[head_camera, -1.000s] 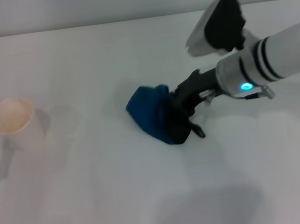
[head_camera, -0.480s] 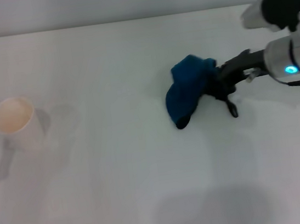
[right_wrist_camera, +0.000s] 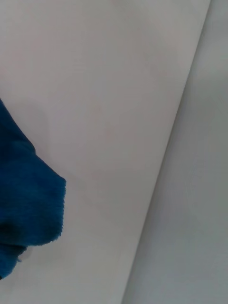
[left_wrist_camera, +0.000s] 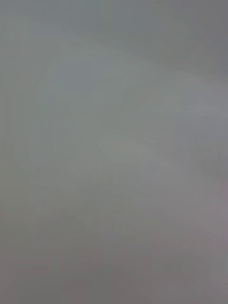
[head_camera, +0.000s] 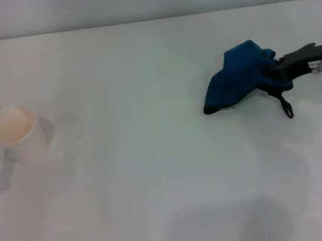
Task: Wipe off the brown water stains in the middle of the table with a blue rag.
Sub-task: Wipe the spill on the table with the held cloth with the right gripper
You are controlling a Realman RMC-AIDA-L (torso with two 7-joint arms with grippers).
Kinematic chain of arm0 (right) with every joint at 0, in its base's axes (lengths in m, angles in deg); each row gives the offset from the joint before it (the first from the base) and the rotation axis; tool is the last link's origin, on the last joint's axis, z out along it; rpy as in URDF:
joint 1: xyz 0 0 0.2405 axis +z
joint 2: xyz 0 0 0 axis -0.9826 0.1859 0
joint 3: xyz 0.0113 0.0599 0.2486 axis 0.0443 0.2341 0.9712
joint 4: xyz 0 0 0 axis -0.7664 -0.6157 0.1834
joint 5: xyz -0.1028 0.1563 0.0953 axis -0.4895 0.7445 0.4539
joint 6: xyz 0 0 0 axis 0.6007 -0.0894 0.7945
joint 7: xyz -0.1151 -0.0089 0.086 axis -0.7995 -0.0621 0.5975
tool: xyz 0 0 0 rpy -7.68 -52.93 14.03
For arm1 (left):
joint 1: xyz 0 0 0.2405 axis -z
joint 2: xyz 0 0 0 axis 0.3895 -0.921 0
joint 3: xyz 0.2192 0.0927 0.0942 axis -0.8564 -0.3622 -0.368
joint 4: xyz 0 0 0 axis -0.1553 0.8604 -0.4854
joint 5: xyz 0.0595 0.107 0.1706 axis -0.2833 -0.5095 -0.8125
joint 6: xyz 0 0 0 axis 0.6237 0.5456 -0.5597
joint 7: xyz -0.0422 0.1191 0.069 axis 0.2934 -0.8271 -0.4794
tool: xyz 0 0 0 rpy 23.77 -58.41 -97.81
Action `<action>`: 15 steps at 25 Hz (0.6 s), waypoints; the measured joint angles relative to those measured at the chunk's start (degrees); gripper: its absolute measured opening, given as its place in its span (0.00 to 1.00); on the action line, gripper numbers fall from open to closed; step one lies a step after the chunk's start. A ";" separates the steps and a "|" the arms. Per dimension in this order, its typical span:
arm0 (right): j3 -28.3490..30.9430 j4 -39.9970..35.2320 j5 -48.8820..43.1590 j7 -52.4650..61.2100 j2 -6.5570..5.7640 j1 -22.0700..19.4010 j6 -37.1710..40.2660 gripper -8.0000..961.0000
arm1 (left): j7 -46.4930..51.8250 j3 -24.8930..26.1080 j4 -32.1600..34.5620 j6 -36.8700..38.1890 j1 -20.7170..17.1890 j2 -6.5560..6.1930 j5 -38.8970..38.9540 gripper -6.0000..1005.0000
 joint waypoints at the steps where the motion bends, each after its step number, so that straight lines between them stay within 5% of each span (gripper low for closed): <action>1: 0.93 -0.14 -0.45 0.02 -0.17 -0.08 1.50 0.17 | 0.00 0.00 -0.14 -0.01 0.06 -0.02 0.00 0.87; 10: 5.10 -1.40 -4.00 0.57 -0.14 0.00 8.06 0.18 | -0.01 -0.02 -0.40 -0.41 0.76 -0.06 0.02 0.87; 15: 5.18 -1.34 -9.63 2.86 1.60 0.66 7.10 0.18 | -0.01 0.02 -0.40 -0.44 0.88 -0.07 0.04 0.87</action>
